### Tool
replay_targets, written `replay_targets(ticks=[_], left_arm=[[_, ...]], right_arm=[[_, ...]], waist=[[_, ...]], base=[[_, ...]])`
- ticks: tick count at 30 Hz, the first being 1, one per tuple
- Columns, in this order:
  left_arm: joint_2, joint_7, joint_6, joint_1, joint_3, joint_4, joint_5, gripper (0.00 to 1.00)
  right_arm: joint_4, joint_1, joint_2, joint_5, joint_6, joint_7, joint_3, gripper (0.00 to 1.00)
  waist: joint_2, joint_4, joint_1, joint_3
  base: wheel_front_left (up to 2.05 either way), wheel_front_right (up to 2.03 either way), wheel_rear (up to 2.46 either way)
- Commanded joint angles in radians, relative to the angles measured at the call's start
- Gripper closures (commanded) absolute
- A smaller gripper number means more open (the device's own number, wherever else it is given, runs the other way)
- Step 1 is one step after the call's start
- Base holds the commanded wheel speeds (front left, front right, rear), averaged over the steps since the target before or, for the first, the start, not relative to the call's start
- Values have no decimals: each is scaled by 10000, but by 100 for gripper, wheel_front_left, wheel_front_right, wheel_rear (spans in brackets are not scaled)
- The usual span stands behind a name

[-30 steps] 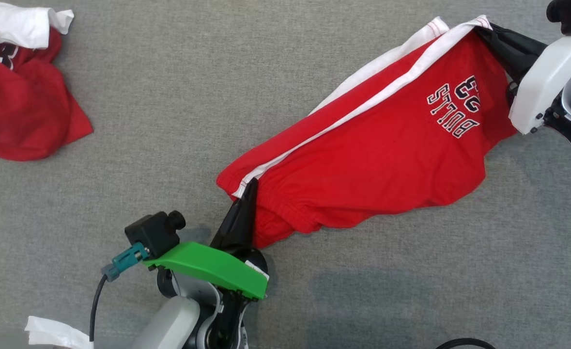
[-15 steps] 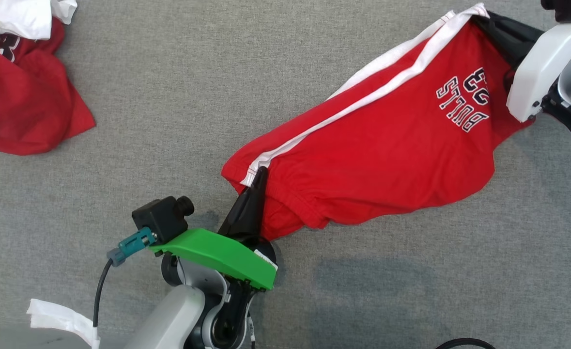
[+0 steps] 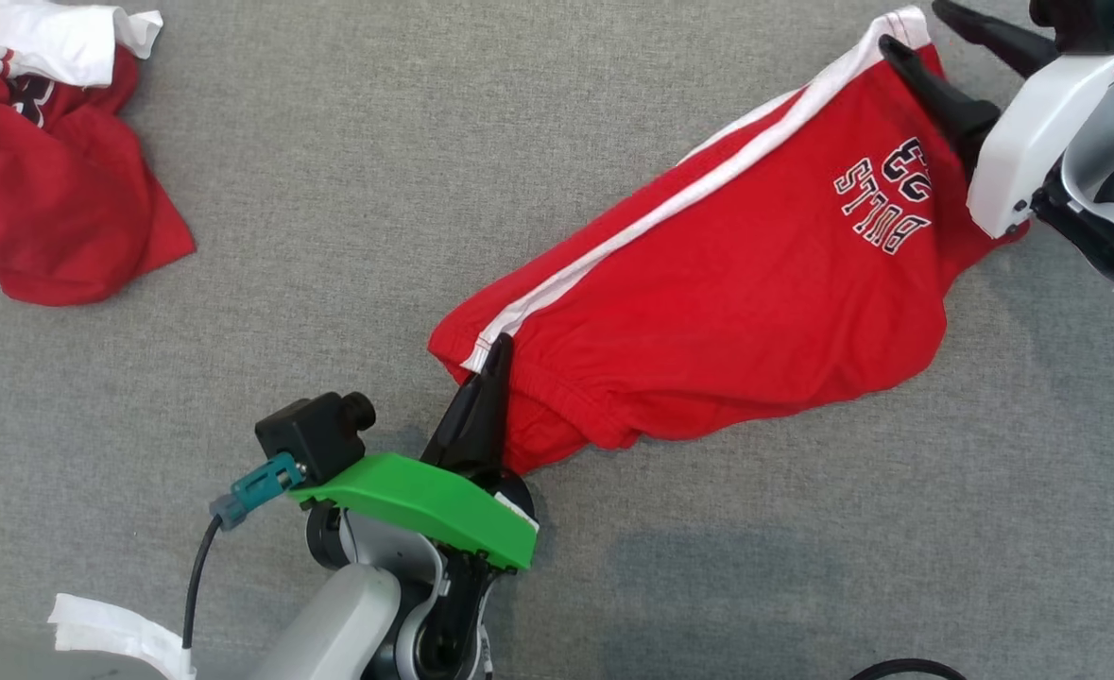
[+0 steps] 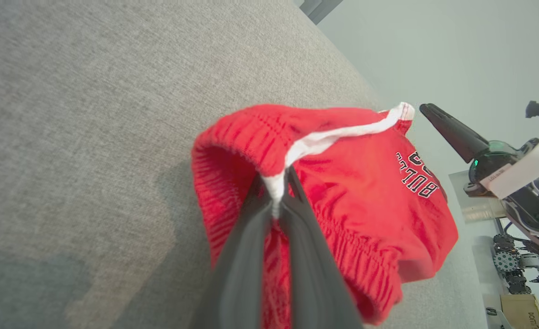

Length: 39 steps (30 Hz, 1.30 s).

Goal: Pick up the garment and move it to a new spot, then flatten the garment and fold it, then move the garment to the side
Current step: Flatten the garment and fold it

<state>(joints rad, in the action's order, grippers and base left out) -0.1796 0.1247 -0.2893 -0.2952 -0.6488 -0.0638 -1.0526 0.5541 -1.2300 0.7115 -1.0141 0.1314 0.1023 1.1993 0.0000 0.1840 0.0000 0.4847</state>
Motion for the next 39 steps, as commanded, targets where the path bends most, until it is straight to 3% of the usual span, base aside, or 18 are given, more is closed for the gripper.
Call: replay_targets(ticks=[1,2,3,7,11,15,20,25,30,39], left_arm=[[-78,81,-49,62,51,2,85,36],[-107,107,-77,62,59,14,125,3],[-127,96,-96,81,62,17,138,0],[-392,325,-391,376,168,-75,420,0],[-1124,789,-915,719,40,-324,1442,0],[-1483,1130,-1449,1066,-88,-633,2421,0],[-1679,1338,-1638,1075,-99,-714,3529,0],[-1412,1418,-1315,955,-134,-510,4351,0],[-983,1413,-691,1198,83,-145,5258,0],[-454,1407,107,1655,690,279,5956,0]], right_arm=[[65,-112,6,-135,-14,125,49,0],[75,-119,-1,-221,-14,189,91,0],[42,-136,11,-317,-14,207,136,0],[-255,-205,136,-660,-14,420,202,0],[-598,97,483,-989,-14,70,317,0],[-743,393,913,-1359,-14,-669,394,0],[-621,757,935,-1815,-14,-1335,375,0],[195,1035,505,-1850,-14,-1837,413,0],[1363,1251,-50,-1725,-12,-2324,490,0],[2689,1213,-188,-1286,-28,-3372,665,0]], waist=[[0,-41,0,-69],[0,-72,0,-120],[0,-110,0,-174],[0,-397,0,-505],[0,-528,0,-878],[0,-399,0,-1179],[0,-5,0,-1106],[0,446,0,-893],[0,904,0,-867],[0,1084,0,-1028]], base=[[0,0,0],[0,0,0],[0,0,0],[0,0,0],[0,0,0],[0,0,0],[0,0,0],[0,0,0],[0,0,0],[0,0,0]])
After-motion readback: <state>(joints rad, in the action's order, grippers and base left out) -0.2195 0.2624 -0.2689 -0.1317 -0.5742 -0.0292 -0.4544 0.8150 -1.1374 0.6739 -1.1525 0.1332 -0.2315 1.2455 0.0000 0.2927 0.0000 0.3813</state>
